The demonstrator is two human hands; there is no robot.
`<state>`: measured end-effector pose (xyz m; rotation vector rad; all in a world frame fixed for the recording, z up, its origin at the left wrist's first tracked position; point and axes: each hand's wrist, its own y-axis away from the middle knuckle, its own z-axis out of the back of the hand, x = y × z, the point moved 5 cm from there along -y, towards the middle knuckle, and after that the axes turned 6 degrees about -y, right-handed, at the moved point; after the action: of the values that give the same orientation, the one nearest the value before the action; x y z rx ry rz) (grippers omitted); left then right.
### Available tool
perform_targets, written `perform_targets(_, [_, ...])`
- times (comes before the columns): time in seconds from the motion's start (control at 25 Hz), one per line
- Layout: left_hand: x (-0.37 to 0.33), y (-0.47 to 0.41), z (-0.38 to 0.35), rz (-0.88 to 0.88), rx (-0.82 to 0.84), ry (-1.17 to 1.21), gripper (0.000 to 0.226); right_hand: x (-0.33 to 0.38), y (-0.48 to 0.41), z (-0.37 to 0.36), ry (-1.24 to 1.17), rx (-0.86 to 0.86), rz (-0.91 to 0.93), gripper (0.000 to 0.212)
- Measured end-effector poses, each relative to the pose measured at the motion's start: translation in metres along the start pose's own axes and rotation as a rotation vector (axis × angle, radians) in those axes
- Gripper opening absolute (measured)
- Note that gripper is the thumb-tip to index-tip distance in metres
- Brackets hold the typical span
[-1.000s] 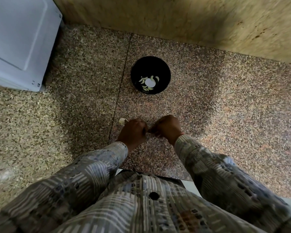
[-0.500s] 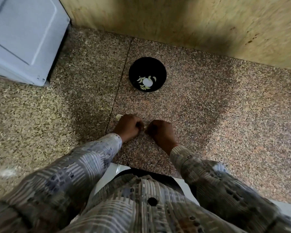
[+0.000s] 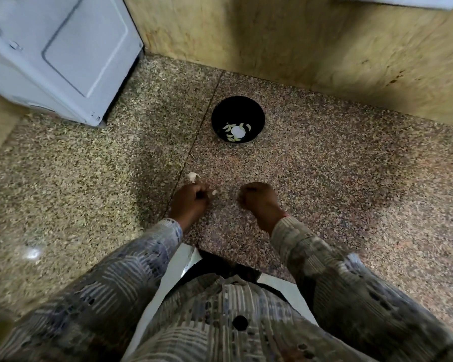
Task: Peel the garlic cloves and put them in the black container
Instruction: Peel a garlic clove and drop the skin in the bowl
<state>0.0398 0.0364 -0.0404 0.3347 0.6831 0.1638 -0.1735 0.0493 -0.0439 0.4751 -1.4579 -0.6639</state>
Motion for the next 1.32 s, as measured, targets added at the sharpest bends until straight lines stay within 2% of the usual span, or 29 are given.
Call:
perform_targets(0.04, [-0.005, 0.007, -0.003, -0.061, 0.014, -0.035, 0.018, 0.003, 0.006, -0.003, -0.058, 0.064, 0.01, 0.027])
perform_targets(0.12, [-0.026, 0.023, -0.006, -0.236, 0.015, -0.133, 0.011, 0.007, 0.021, -0.009, -0.053, 0.211, 0.022, 0.012])
perform_targets(0.2, [-0.042, 0.035, -0.009, -0.348, -0.013, -0.161, 0.008, 0.012, 0.032, -0.008, 0.011, 0.223, 0.045, 0.007])
perform_targets(0.24, [-0.046, 0.039, -0.01, -0.313, -0.027, -0.111, 0.009, 0.013, 0.034, -0.004, 0.007, 0.195, 0.049, 0.01])
perform_targets(0.28, [-0.048, 0.042, -0.01, -0.192, -0.015, 0.048, 0.011, 0.016, 0.037, -0.001, -0.02, 0.177, 0.057, 0.011])
perform_targets(0.32, [-0.051, 0.045, -0.011, -0.01, 0.024, 0.312, 0.012, 0.023, 0.042, 0.002, -0.016, 0.167, 0.102, 0.009])
perform_targets(0.4, [-0.057, 0.054, -0.019, 0.33, 0.183, 0.876, 0.015, 0.038, 0.049, 0.006, 0.14, 0.148, 0.321, 0.004])
perform_targets(0.44, [-0.065, 0.06, -0.02, 0.44, 0.276, 1.082, 0.02, 0.047, 0.054, 0.006, 0.266, 0.137, 0.472, 0.002])
perform_targets(0.52, [-0.073, 0.063, -0.02, 0.569, 0.357, 1.279, 0.025, 0.061, 0.064, 0.004, 0.455, 0.119, 0.689, 0.005])
perform_targets(0.56, [-0.075, 0.063, -0.015, 0.523, 0.312, 1.215, 0.023, 0.063, 0.065, 0.003, 0.441, 0.126, 0.672, 0.007])
perform_targets(0.6, [-0.075, 0.06, -0.007, 0.371, 0.191, 1.005, 0.019, 0.065, 0.065, 0.004, 0.298, 0.145, 0.526, 0.009])
perform_targets(0.68, [-0.087, 0.059, 0.021, -0.131, -0.171, 0.305, 0.01, 0.059, 0.069, -0.001, -0.213, 0.237, -0.006, 0.015])
perform_targets(0.72, [-0.101, 0.065, 0.032, -0.385, -0.296, 0.052, 0.008, 0.057, 0.074, -0.005, -0.442, 0.27, -0.214, 0.018])
perform_targets(0.76, [-0.11, 0.068, 0.038, -0.551, -0.36, -0.079, 0.008, 0.058, 0.076, -0.006, -0.54, 0.273, -0.288, 0.019])
perform_targets(0.8, [-0.116, 0.07, 0.04, -0.607, -0.379, -0.102, 0.008, 0.061, 0.079, -0.006, -0.54, 0.268, -0.257, 0.018])
perform_targets(0.84, [-0.121, 0.069, 0.044, -0.527, -0.355, -0.006, 0.01, 0.069, 0.081, -0.003, -0.451, 0.252, -0.105, 0.015])
perform_targets(0.88, [-0.118, 0.064, 0.047, -0.299, -0.26, 0.23, 0.011, 0.078, 0.085, 0.004, -0.291, 0.203, 0.133, 0.013])
perform_targets(0.96, [-0.124, 0.069, 0.038, 0.231, 0.136, 0.81, 0.017, 0.099, 0.104, 0.021, 0.069, 0.127, 0.603, 0.015])
perform_targets(1.0, [-0.128, 0.074, 0.033, 0.409, 0.305, 1.005, 0.019, 0.103, 0.107, 0.023, 0.152, 0.122, 0.711, 0.018])
perform_targets(1.04, [-0.131, 0.076, 0.033, 0.485, 0.387, 1.117, 0.02, 0.109, 0.107, 0.026, 0.145, 0.123, 0.732, 0.019])
perform_targets(1.08, [-0.135, 0.078, 0.035, 0.481, 0.392, 1.167, 0.021, 0.113, 0.107, 0.03, 0.078, 0.134, 0.702, 0.016])
perform_targets(1.16, [-0.143, 0.077, 0.044, 0.291, 0.213, 1.063, 0.018, 0.116, 0.107, 0.032, -0.154, 0.213, 0.521, 0.01])
perform_targets(1.32, [-0.174, 0.093, 0.081, -0.405, -0.43, 0.283, 0.012, 0.131, 0.118, 0.03, -0.486, 0.339, 0.237, 0.014])
